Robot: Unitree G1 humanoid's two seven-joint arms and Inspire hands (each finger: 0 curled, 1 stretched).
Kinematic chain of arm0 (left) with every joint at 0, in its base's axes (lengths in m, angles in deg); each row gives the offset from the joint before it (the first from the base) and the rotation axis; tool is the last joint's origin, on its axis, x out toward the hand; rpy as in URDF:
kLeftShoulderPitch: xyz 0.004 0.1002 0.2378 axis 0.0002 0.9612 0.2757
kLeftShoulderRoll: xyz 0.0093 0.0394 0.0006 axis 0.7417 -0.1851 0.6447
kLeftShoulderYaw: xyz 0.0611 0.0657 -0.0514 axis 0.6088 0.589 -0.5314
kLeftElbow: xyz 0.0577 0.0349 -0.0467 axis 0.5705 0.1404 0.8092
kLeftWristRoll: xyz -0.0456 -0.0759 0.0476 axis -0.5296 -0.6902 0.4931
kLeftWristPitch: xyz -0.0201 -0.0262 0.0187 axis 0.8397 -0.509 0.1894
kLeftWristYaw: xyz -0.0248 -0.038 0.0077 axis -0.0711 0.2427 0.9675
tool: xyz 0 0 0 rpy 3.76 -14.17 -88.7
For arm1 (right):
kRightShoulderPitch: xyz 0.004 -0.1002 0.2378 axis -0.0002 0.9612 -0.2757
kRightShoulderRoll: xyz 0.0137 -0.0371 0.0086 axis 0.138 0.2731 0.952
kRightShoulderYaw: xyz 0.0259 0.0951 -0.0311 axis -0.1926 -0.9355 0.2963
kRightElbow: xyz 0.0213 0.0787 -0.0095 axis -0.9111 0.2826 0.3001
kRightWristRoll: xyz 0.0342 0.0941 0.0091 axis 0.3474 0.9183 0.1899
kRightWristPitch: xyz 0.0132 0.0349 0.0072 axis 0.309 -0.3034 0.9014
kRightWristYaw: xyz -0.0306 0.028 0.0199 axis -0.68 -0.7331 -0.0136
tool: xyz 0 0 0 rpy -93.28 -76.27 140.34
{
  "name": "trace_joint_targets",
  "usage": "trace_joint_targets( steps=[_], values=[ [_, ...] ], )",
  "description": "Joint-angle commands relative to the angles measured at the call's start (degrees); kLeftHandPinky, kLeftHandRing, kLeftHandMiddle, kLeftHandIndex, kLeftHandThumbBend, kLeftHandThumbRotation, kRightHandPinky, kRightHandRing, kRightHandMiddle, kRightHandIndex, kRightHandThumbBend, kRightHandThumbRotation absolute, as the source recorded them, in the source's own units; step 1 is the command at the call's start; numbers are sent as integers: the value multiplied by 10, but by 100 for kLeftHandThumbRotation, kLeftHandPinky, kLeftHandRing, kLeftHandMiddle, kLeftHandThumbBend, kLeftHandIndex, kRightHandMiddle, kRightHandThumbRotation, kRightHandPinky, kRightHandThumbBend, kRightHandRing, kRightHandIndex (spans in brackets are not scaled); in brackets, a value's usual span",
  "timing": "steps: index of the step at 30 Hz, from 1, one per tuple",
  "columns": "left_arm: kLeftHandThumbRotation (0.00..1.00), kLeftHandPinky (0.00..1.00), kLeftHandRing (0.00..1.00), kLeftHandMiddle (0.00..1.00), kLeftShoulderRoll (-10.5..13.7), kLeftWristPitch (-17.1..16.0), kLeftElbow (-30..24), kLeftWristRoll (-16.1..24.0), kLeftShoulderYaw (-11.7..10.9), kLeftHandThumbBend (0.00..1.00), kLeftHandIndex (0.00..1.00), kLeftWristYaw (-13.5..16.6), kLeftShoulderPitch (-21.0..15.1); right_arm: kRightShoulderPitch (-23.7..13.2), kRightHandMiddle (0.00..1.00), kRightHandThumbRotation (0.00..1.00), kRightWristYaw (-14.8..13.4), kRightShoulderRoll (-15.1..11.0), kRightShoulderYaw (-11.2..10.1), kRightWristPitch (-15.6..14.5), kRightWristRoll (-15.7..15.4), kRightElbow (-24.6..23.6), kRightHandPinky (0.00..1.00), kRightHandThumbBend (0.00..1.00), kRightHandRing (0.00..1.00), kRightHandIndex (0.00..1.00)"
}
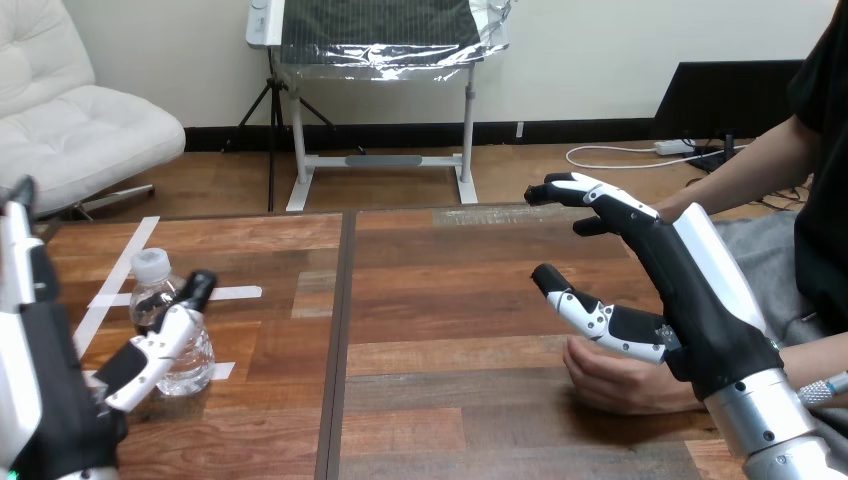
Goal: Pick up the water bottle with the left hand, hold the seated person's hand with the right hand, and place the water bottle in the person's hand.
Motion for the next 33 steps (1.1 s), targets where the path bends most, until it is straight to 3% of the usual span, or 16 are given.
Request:
trace_joint_targets(
  steps=[1,17,33],
  values=[
    [51,90,95,97,21,18,16,-4,0,92,98,-24,-57,-40,87,0,-3,-10,-5,1,-6,-5,76,41,86,77],
    [51,89,95,98,24,77,52,-13,9,96,98,-73,-106,-45,86,0,1,-12,-6,0,-8,-2,76,41,85,76],
    [51,87,94,97,34,98,121,-12,15,97,98,-79,-161,-50,87,0,2,-14,-9,2,-9,4,75,41,84,76]
  ],
)
